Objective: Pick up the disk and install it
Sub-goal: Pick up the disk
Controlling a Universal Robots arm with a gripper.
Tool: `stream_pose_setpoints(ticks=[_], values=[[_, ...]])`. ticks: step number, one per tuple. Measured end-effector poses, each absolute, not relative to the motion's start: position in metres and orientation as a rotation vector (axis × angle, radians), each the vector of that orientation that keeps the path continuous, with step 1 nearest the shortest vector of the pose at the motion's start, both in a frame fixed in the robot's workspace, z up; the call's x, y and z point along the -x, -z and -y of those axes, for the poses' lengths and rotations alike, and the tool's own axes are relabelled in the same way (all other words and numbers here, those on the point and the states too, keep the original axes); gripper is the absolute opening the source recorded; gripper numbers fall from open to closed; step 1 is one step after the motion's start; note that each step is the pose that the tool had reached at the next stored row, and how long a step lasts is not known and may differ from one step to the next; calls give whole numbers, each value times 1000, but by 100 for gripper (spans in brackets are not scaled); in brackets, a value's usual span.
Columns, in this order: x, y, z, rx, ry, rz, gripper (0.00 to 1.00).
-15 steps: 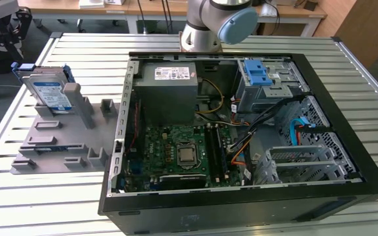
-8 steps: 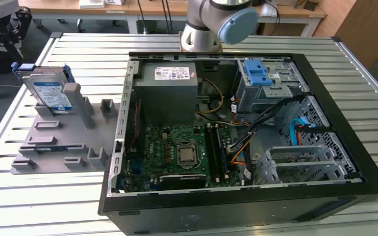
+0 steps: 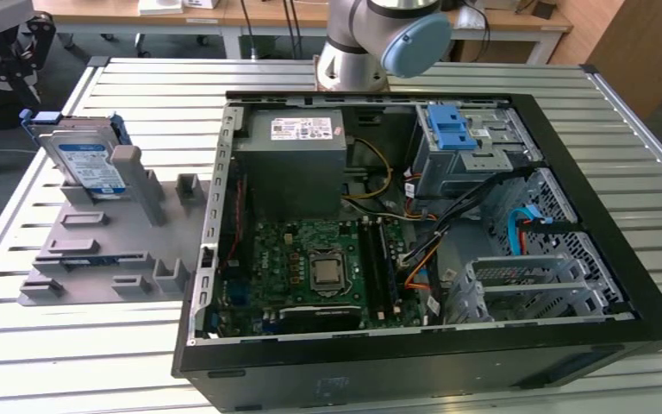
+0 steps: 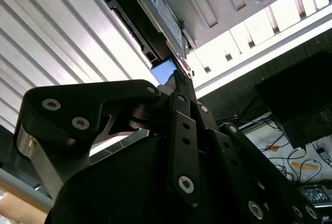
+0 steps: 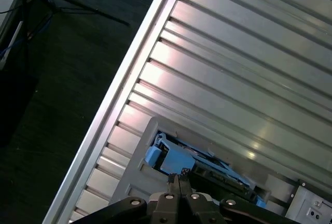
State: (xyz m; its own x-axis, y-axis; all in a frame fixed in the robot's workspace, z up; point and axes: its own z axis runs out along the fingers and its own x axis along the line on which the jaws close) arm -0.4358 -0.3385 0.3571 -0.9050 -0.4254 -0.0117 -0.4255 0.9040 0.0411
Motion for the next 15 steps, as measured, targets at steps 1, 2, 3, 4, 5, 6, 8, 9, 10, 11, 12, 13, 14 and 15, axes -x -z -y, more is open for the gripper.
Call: stream_pose_setpoints(ticks=[1,2,3,4,5,6,8,9,10,11,12,13,14,15], values=[[436,-357,338,687,-67,-3062,11],[436,-357,338,690,-67,-3062,11],[436,-357,338,693,-67,-3061,11],[436,-357,338,696,-67,-3060,11],[436,-357,338,699,-67,-3060,11],[436,-357,339,702,-67,-3059,11],[436,-357,338,709,-67,-3058,11],[436,-357,338,713,-67,-3057,11],[436,-357,338,716,-67,-3056,11],[436,-357,338,720,-67,-3055,11],[437,-357,338,724,-67,-3054,11],[437,-357,338,730,-67,-3053,11],[437,-357,338,738,-67,-3051,11],[437,-357,338,748,-67,-3048,11]])
